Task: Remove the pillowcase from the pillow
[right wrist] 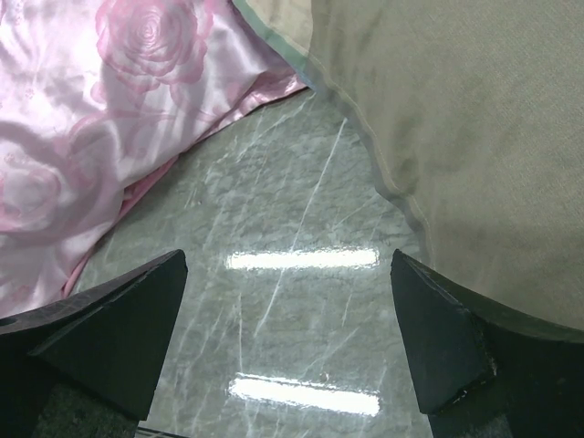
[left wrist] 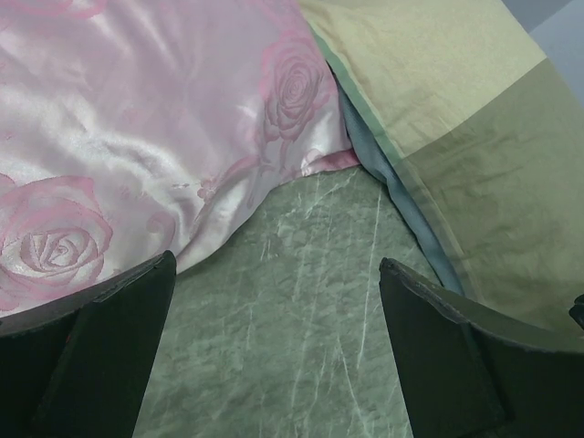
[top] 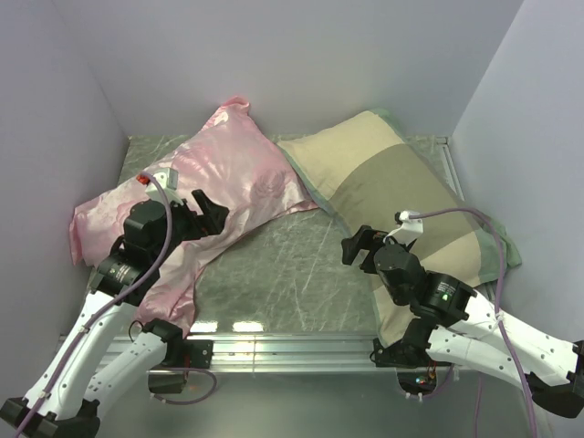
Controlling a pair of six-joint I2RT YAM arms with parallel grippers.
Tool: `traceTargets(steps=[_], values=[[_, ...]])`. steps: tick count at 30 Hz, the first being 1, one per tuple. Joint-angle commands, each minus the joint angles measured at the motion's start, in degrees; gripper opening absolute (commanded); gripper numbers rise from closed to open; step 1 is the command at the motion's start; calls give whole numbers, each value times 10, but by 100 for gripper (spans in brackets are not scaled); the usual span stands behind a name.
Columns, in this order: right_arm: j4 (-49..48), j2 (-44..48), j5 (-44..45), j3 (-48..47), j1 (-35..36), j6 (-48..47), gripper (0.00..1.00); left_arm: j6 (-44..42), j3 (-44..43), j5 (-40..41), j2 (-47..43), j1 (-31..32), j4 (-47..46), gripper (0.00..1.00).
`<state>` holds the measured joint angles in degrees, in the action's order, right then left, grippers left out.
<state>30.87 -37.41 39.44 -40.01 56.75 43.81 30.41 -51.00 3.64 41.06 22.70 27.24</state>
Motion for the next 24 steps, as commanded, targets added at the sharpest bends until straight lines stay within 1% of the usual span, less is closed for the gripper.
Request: traceTargets(steps=[1,10,15,16,17,18,19,20,21,22,23,24], values=[[-20,-1,12,-3,3,-3,100,-11,-6,-7,2,1,-21,99],[-17,-13,17,-14,2,-1,100,-4,-7,8,4,1,-17,99],[-44,-59,15,-46,-3,-26,100,9,-4,0,15,1,-26,99],[-55,-76,19,-76,-7,-39,100,17,-2,-3,20,1,-33,99],[-54,-122,28,-96,-13,-44,100,21,-1,-7,23,1,-36,99],[-51,-148,25,-138,-33,-65,100,28,-1,-10,24,1,-36,99],[-50,-203,18,-160,-53,-77,100,31,-1,-14,29,1,-36,99],[-49,-232,5,-180,-75,-85,100,32,-1,-18,28,1,-36,99],[-49,-259,-35,-217,-100,-94,100,36,-1,-21,27,1,-37,99],[-46,-287,-46,-237,-151,-104,100,38,-1,-22,28,1,-37,99],[-37,-343,-46,-258,-168,-106,100,38,1,-27,25,1,-38,99],[-20,-369,-26,-303,-183,-109,100,39,1,-31,25,1,-39,99]])
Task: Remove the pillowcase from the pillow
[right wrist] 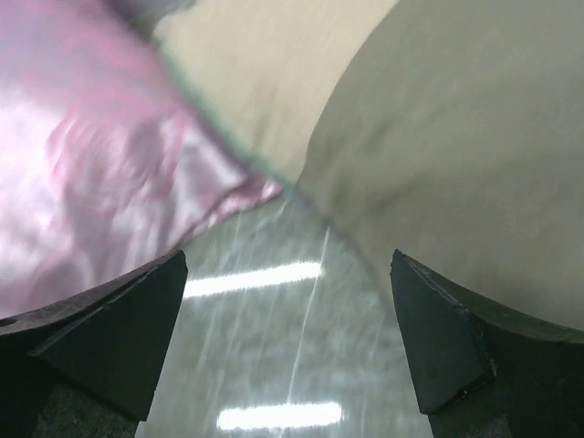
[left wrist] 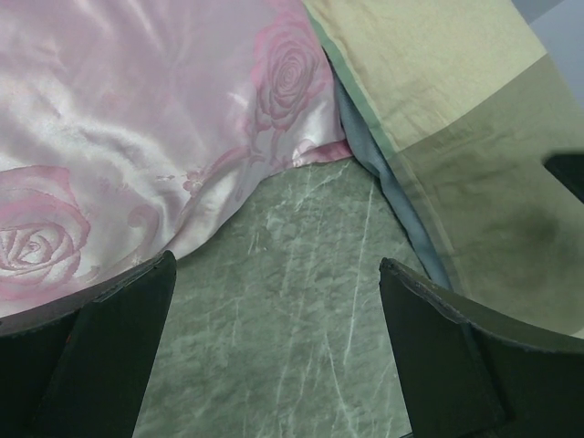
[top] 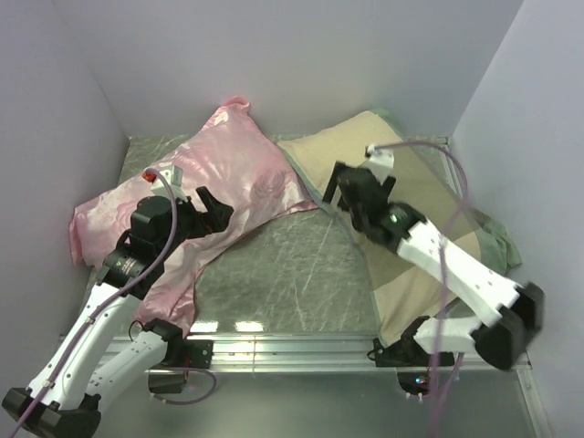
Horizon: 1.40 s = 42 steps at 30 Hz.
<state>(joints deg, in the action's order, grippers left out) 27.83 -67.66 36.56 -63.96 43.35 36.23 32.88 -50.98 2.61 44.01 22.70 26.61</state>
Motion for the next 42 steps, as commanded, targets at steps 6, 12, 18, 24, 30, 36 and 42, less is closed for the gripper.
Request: traceTargets(steps=[6,12,18,24,30,36,42], values=[[83,-264,41,-232,-127,-67,100,7,-9,-28,3,1,-17,99],[81,-359,27,-257,-150,-63,100,0,-16,-35,19,1,-16,99],[65,-392,10,-262,-157,-50,91,0,-19,-42,40,1,-24,99],[63,-366,13,-263,-158,-41,0,6,-19,-46,51,1,-39,97],[49,-260,-26,-271,-158,-64,0,12,-18,-72,72,1,-70,93],[61,-168,-105,-303,-156,-85,0,10,-27,-100,81,1,-99,97],[66,-81,-195,-296,-152,-81,0,8,-39,-130,89,1,-137,99]])
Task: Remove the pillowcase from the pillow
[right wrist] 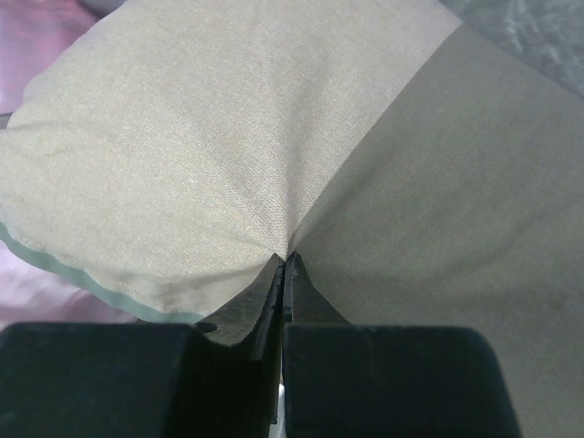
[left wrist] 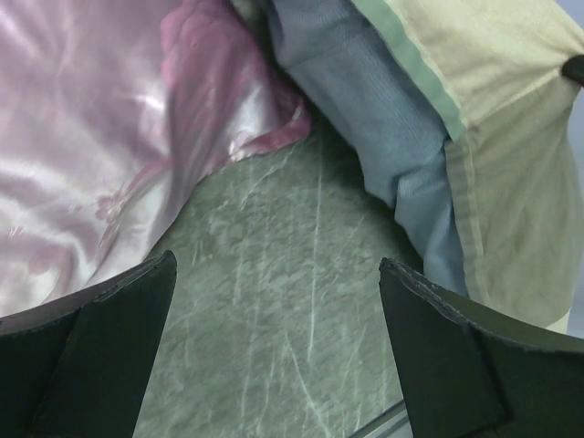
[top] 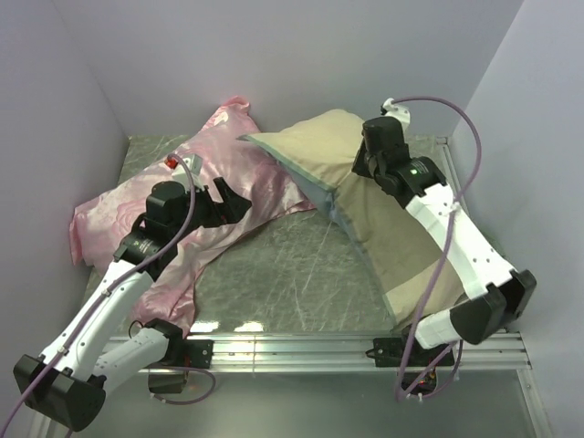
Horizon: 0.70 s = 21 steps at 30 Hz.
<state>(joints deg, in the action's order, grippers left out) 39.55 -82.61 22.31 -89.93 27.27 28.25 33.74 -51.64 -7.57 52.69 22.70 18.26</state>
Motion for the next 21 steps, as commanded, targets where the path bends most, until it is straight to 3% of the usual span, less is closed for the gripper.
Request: traceTargets(steps=[1,10,21], values=[[-50,80,-60,-33,9,0,0,-1,-36,-27,2,1,-60,99],[-42,187,-161,14,10,22,0,-17,-85,31,15,0,-68,99],[-19,260,-200,27,13,27,0,-86,-99,-87,23,1,-177,99]])
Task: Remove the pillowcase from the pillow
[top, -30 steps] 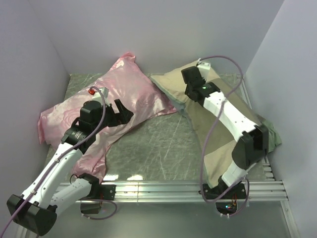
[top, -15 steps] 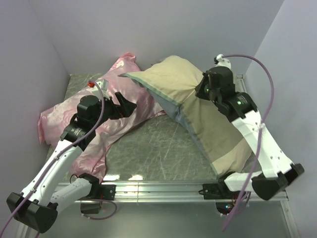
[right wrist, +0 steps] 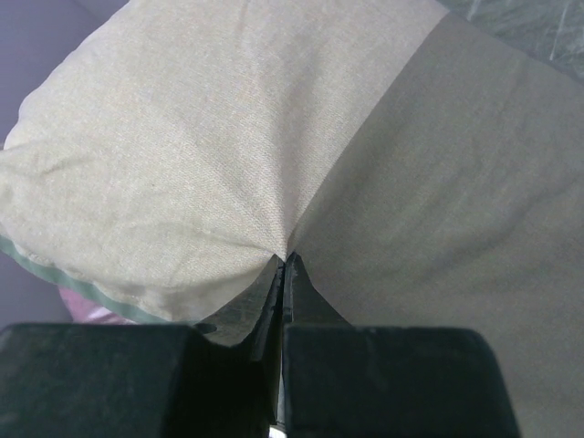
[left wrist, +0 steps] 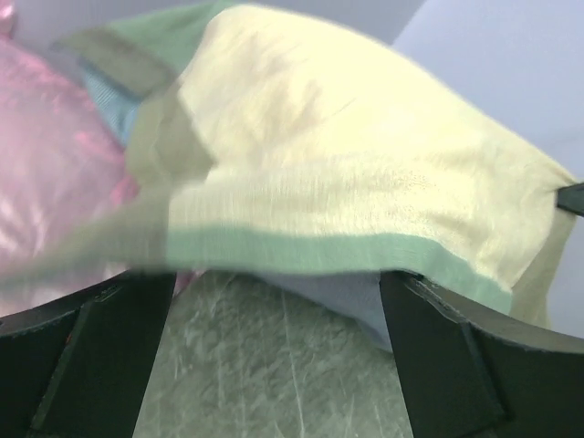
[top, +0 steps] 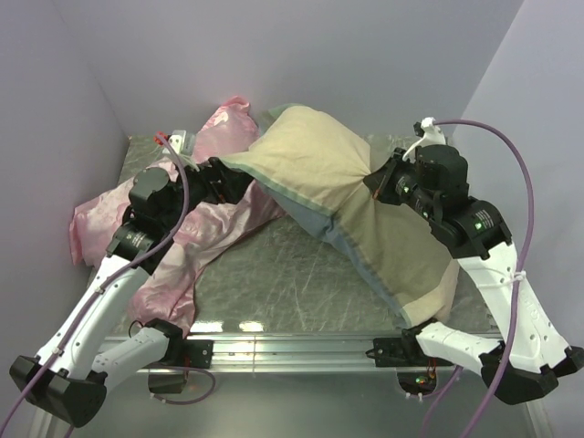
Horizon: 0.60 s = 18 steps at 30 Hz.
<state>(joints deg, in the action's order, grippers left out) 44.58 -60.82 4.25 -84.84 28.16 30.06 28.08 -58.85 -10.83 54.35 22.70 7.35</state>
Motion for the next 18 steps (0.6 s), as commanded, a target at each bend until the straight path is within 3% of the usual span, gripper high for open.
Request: traceTargets(steps=[1,6,9,10,12,13,16,18], values=[[-68,45,-22,-25,4,10,0,-29,-28,-72,12,1,-69,99],[-64,54,-41,-31,5,12,0,-17,-34,-166,44,9,-107,99],[-61,53,-35,-43,4,10,0,-20,-29,-157,41,33,-80,78],[-58,50,-34,-49,4,10,0,-19,-24,-151,34,41,-75,59],[-50,44,-26,-72,4,5,0,-14,-8,-121,-1,69,-39,41],[-47,42,-22,-88,5,3,0,-8,-5,-113,-14,91,-23,23],[-34,26,3,-131,4,-8,0,15,-1,-69,-70,139,40,1],[-16,7,27,-159,5,-15,0,27,-2,-53,-106,160,82,0]])
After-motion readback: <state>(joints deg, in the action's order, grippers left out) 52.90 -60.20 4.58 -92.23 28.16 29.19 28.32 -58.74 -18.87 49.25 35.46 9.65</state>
